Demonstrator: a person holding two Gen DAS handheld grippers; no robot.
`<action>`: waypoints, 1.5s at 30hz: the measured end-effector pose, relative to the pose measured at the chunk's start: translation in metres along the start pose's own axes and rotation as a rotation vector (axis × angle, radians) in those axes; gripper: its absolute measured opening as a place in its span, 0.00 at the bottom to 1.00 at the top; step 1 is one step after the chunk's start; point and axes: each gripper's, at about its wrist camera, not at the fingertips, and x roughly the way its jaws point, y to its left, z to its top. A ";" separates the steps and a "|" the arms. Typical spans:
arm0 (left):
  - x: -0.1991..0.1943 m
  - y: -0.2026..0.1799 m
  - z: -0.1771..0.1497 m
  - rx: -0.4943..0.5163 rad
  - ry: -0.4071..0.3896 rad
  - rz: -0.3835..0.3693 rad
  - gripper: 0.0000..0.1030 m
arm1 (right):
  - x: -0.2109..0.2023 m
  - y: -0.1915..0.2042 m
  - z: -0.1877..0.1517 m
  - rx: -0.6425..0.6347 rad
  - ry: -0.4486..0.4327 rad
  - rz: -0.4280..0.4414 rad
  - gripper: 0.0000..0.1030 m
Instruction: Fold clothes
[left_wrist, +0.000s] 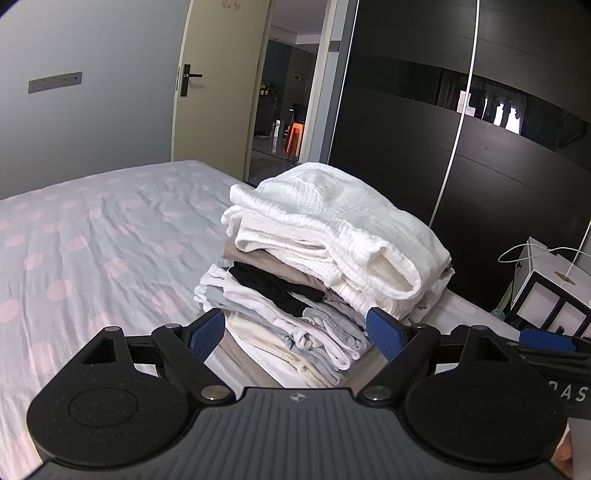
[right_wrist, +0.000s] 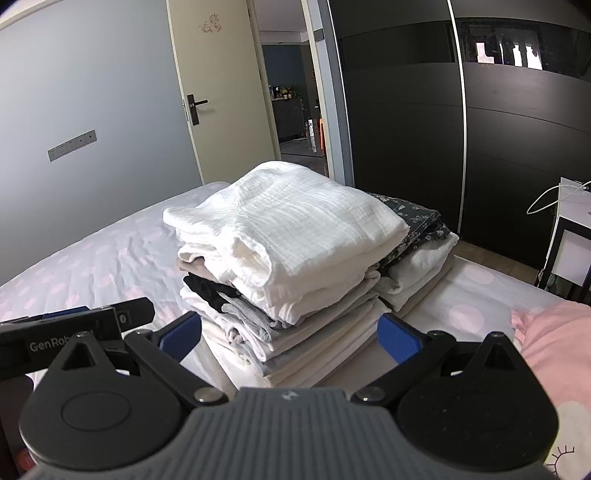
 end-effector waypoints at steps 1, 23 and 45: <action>-0.001 0.000 0.000 -0.001 -0.003 0.003 0.82 | 0.000 0.000 0.000 0.001 0.001 0.000 0.99; -0.010 0.000 0.006 -0.022 -0.015 0.020 0.82 | -0.004 0.002 0.001 0.012 -0.013 0.025 0.99; -0.012 0.001 0.008 -0.011 -0.006 0.023 0.82 | -0.006 0.003 0.002 0.018 -0.025 0.028 0.99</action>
